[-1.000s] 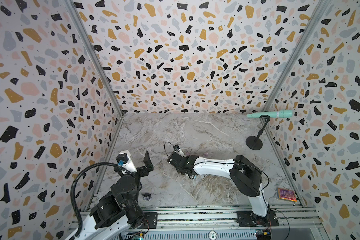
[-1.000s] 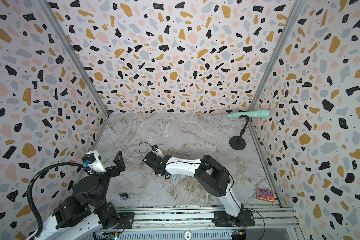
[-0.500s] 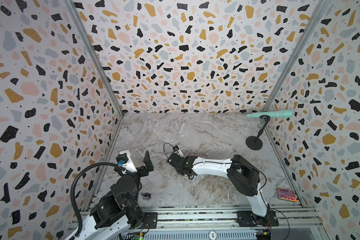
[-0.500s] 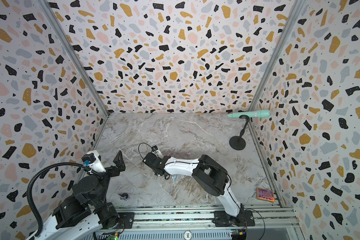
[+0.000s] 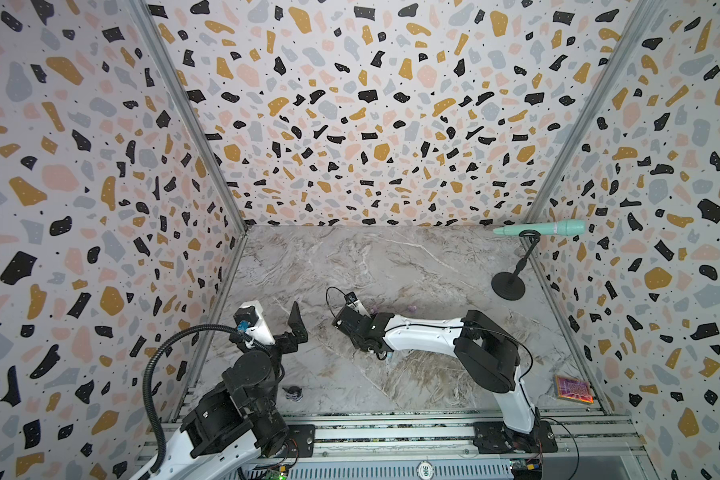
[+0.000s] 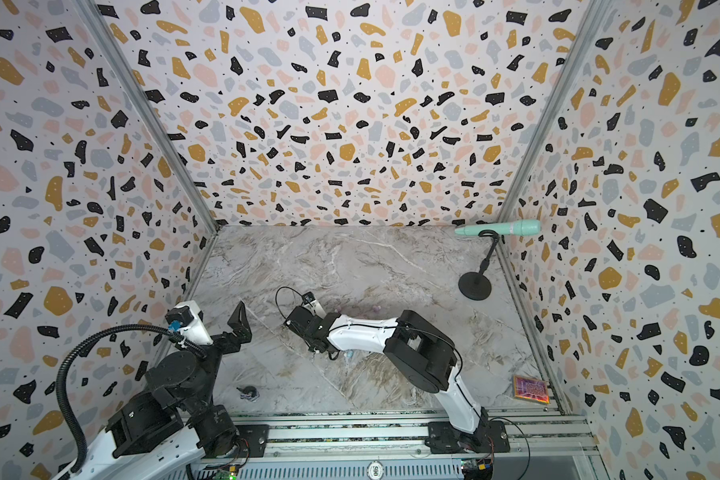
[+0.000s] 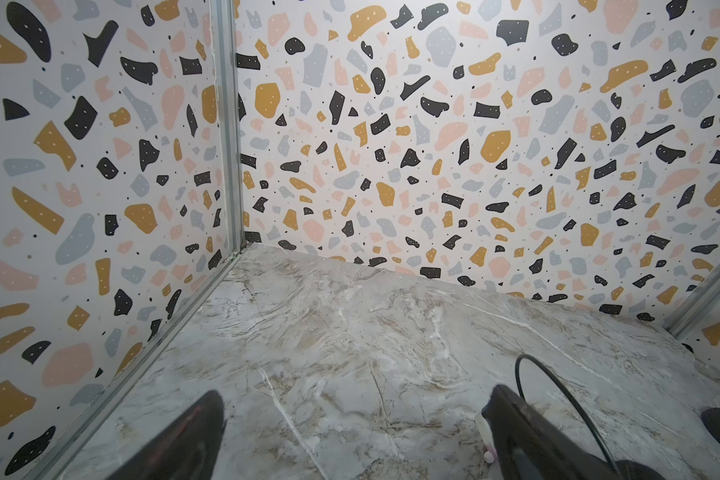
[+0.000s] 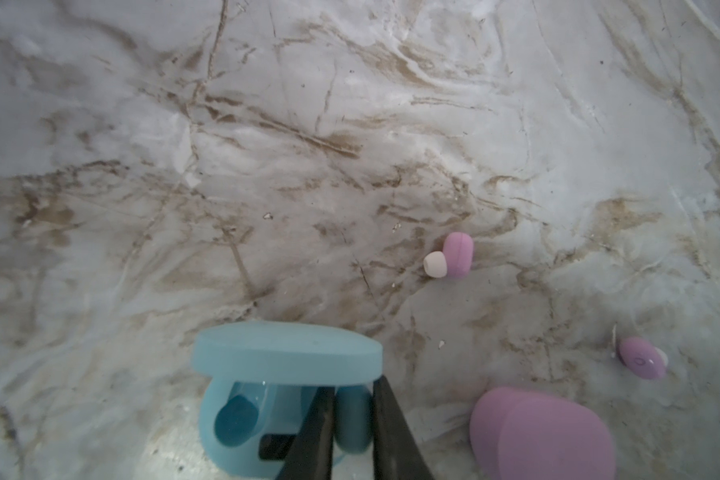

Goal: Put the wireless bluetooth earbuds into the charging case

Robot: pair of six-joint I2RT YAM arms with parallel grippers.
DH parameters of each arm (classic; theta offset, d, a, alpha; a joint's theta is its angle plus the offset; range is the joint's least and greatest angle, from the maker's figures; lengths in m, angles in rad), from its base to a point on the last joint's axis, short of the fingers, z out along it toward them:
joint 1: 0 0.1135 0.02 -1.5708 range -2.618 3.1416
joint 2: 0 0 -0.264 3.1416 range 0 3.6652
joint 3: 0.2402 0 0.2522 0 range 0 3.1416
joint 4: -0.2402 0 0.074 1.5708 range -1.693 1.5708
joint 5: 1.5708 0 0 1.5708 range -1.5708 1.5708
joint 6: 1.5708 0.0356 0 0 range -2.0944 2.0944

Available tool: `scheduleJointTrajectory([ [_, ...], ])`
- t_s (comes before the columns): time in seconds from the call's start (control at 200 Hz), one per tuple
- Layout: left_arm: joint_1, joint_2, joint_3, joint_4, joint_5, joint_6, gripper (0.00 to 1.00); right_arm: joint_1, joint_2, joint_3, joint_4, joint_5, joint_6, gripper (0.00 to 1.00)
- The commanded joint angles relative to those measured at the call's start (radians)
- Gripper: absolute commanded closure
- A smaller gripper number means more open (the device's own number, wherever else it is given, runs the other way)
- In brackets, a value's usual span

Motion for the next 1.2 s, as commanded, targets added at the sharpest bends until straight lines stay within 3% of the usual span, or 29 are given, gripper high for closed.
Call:
scheduleJointTrajectory([
  [0.0,0.004,-0.001,-0.01,0.043,0.008,0.012,0.0,0.007,0.001,0.02,-0.016,0.021,-0.001,0.79],
  [1.196,0.004,-0.002,-0.011,0.049,0.017,0.019,0.0,0.023,-0.045,0.014,-0.036,-0.022,0.044,0.69],
])
